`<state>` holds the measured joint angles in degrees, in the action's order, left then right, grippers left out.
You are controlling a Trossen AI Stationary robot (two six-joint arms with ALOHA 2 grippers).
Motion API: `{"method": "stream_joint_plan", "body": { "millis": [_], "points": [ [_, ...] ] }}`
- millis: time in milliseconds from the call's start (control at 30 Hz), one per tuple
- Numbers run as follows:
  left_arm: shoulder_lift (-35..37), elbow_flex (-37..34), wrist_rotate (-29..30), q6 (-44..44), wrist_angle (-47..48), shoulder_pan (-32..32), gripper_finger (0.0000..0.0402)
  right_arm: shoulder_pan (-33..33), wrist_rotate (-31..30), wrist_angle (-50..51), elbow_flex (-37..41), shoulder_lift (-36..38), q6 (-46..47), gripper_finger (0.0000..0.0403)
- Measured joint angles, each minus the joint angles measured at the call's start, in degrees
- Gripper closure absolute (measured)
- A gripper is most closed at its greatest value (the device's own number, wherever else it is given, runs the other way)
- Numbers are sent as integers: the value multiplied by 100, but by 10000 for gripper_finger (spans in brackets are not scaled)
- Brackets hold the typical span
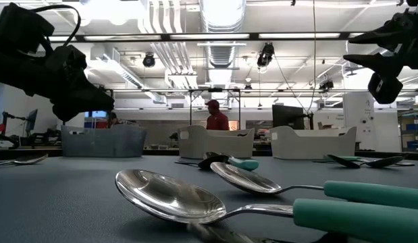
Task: Sort silverware by color (type)
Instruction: Put the light blue spoon into the white bin
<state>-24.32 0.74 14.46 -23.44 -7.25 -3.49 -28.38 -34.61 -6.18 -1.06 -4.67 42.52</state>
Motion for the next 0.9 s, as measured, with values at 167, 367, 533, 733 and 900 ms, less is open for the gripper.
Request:
{"method": "stream_joint_plan", "body": {
  "millis": [167, 367, 533, 733, 900],
  "points": [
    [0, -1, 0, 0, 0, 0, 319, 92, -355, -227, -1, 1, 35, 284],
    [1, 0, 0, 0, 0, 2, 319, 94, -53, -150, -193, -96, -629, 284],
    [0, -1, 0, 0, 0, 0, 319, 151, -881, 986, -889, -504, -638, 284],
    [0, 1, 0, 0, 0, 0, 319, 578, -1380, 3791, -2071, -1366, 520, 284],
    [1, -1, 0, 0, 0, 1, 319, 1191, -1288, 6265, -2965, -2194, 3620, 284]
  ]
}}
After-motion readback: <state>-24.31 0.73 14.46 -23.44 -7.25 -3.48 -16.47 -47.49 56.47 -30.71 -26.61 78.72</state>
